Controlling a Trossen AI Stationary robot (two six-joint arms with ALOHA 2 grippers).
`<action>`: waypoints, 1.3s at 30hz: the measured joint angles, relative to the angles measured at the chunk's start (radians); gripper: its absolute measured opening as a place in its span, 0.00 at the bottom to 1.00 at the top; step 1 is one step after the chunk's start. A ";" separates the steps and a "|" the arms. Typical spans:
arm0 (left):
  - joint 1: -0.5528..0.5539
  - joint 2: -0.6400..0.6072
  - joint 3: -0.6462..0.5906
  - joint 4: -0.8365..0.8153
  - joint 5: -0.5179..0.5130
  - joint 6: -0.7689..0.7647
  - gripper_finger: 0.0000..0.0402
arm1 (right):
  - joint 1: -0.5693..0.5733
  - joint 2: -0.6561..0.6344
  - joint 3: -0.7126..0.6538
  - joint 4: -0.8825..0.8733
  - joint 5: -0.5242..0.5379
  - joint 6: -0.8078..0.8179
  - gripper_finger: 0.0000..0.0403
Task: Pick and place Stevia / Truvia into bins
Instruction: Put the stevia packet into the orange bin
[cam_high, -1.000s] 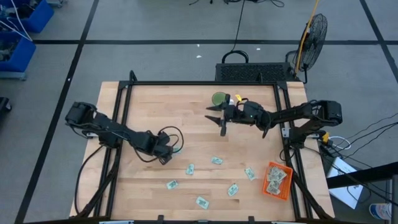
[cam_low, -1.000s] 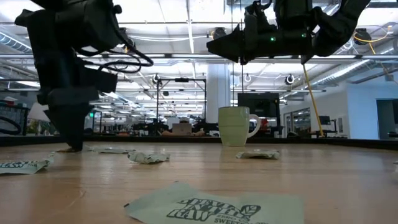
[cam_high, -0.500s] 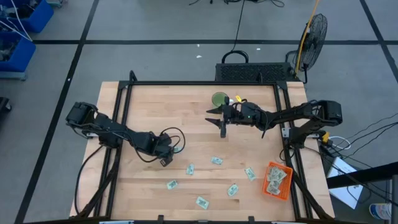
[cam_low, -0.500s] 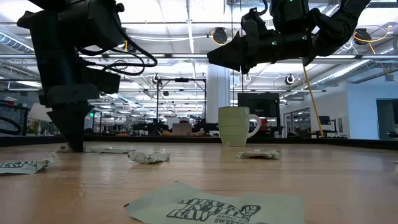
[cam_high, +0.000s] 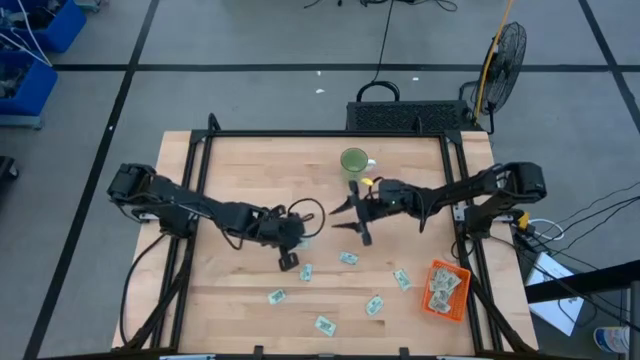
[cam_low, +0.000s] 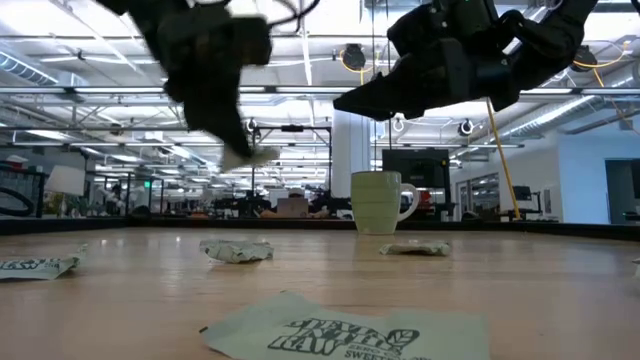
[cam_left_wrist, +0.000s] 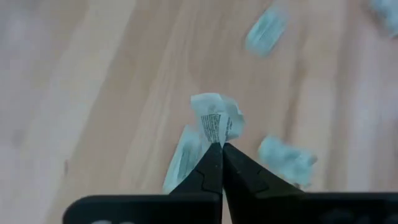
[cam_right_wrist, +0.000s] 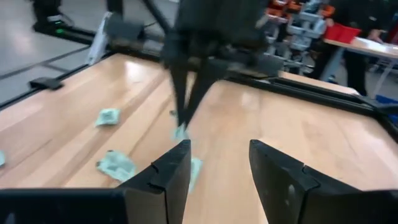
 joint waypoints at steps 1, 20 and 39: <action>0.005 0.000 0.019 0.004 0.000 0.026 0.01 | 0.011 0.006 0.000 0.004 0.000 -0.006 0.39; 0.043 0.008 0.091 0.214 0.181 0.242 0.02 | 0.182 0.157 0.001 0.164 0.241 -0.380 0.39; 0.044 0.007 0.091 0.190 0.125 0.231 0.04 | 0.191 0.163 0.000 0.302 0.103 -0.389 0.35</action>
